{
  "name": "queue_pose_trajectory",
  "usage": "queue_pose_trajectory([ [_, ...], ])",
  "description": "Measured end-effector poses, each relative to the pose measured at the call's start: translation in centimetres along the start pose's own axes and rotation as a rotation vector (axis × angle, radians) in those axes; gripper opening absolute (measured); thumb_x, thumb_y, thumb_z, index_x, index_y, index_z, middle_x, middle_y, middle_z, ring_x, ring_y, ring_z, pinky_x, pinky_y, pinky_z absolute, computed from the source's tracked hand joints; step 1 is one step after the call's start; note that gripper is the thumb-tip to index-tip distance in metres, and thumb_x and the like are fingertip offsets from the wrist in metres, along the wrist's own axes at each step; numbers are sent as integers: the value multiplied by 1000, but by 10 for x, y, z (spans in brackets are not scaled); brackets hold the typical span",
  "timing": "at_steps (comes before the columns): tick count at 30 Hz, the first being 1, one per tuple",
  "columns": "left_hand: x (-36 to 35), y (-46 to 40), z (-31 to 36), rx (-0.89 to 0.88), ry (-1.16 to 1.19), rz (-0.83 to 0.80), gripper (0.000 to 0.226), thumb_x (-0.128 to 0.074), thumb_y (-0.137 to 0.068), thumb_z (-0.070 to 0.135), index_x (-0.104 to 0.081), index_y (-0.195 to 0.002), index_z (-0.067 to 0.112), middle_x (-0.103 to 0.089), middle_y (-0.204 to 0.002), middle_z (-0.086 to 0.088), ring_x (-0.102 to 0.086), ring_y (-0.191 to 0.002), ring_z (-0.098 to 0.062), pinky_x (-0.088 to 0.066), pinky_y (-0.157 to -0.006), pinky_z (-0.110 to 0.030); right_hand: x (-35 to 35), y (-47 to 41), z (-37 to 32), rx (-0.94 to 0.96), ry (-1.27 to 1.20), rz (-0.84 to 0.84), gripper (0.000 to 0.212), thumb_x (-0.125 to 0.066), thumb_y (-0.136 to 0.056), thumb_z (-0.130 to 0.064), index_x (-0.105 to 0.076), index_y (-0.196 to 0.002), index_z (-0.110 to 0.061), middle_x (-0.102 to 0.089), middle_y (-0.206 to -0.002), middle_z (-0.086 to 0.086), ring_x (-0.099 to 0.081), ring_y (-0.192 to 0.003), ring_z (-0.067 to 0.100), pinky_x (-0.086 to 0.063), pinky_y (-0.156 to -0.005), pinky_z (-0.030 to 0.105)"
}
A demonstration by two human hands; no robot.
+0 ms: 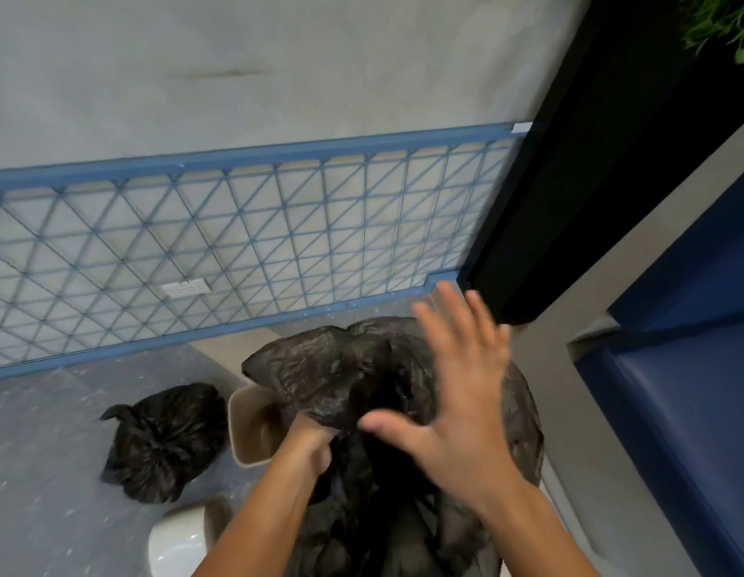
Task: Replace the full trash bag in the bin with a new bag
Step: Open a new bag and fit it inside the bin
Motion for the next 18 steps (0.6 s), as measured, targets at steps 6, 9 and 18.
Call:
queue_pose_trajectory([
  [6, -4, 2, 47, -283, -612, -145, 14, -66, -83, 10, -67, -95, 15, -66, -97, -2, -60, -80, -11, -48, -63, -12, -87, 10, 53, -376, -161, -716, 74, -71, -77, -44, -35, -139, -30, -54, -135, -6, -44, -132, 19, -23, -114, 44],
  [9, 19, -10, 51, -60, -550, -263, 30, -77, -72, 23, -71, -98, 9, -75, -93, -10, -71, -82, -24, -57, -79, -30, -98, 19, 84, -698, -598, -850, 26, -68, -83, -37, -63, -107, -30, -68, -107, -12, -65, -101, 11, -51, -80, 17],
  [18, 86, -28, 50, 12, -1, -305, 53, -51, -82, 51, -62, -121, 17, -66, -120, -12, -61, -113, -27, -44, -97, -40, -93, 34, 137, -1315, -837, -678, 34, -54, -90, -43, -68, -86, -12, -72, -72, 1, -69, -56, 10, -51, -45, 14],
])
Point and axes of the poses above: each hand's wrist, its own y-axis away from the middle knuckle, its own x-axis out of the back of the hand, z = x × y, the point moved 6 cm from there along -y, towards the middle knuckle
